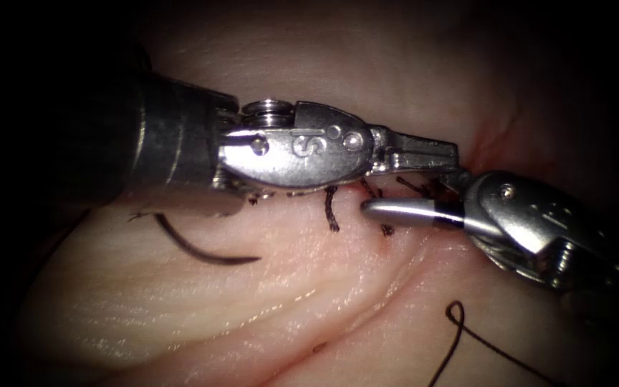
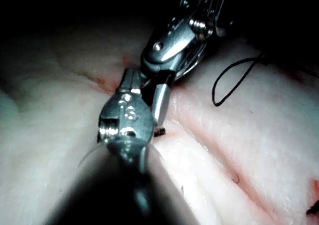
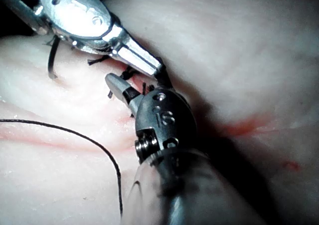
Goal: Wound Closure
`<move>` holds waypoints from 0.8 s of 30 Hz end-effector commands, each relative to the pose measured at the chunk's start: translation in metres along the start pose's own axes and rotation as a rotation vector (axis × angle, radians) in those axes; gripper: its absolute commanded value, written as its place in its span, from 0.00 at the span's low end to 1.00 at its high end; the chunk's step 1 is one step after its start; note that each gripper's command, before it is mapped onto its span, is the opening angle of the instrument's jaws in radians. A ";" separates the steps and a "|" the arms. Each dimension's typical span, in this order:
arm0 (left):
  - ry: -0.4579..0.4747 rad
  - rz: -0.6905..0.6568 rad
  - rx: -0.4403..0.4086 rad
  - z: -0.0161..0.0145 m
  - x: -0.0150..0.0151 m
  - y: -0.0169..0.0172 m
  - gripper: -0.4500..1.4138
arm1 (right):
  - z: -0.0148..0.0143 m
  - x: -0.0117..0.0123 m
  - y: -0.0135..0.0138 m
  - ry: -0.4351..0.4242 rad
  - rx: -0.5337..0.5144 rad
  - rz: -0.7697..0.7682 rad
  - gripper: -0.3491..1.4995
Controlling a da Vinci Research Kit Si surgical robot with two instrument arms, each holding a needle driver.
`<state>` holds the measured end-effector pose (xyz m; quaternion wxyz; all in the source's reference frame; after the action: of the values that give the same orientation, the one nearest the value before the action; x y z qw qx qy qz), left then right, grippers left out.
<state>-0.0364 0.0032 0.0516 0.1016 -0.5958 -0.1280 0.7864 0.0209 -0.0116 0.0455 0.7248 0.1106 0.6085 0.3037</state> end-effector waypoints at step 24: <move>0.007 0.001 -0.003 -0.0001 0.0001 -0.0004 0.00 | 0.0016 -0.0009 0.0000 0.015 -0.013 -0.116 0.71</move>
<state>-0.0358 0.0034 0.0512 0.1010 -0.5983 -0.1291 0.7843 0.0216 -0.0119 0.0461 0.7369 0.0667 0.6179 0.2660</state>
